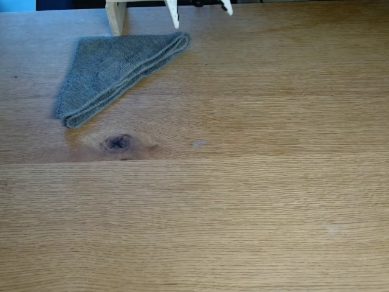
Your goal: Clean the area in front of the robot
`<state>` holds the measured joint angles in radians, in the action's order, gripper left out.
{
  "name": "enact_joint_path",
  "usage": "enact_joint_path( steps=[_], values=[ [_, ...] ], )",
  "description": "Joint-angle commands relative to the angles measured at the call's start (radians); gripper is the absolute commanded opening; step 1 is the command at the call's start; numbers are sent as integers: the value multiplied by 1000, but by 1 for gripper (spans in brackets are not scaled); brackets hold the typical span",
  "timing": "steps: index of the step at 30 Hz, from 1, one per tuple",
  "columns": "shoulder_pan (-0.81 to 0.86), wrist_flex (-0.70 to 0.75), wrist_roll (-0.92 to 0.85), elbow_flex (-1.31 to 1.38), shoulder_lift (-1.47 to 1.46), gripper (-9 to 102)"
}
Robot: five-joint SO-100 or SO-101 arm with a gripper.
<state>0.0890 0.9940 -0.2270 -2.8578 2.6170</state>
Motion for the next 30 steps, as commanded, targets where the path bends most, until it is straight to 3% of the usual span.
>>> enact_joint_path(
  steps=[1, 8, 14, 23, 30],
  values=[
    [6, -23, 12, 296, -161, 44],
    [64, -32, 21, 552, -357, 35],
    [167, -83, 60, 658, -485, 35],
    [454, -230, 158, 689, -773, 39],
    [607, -253, 196, 689, -937, 39]
  ],
)
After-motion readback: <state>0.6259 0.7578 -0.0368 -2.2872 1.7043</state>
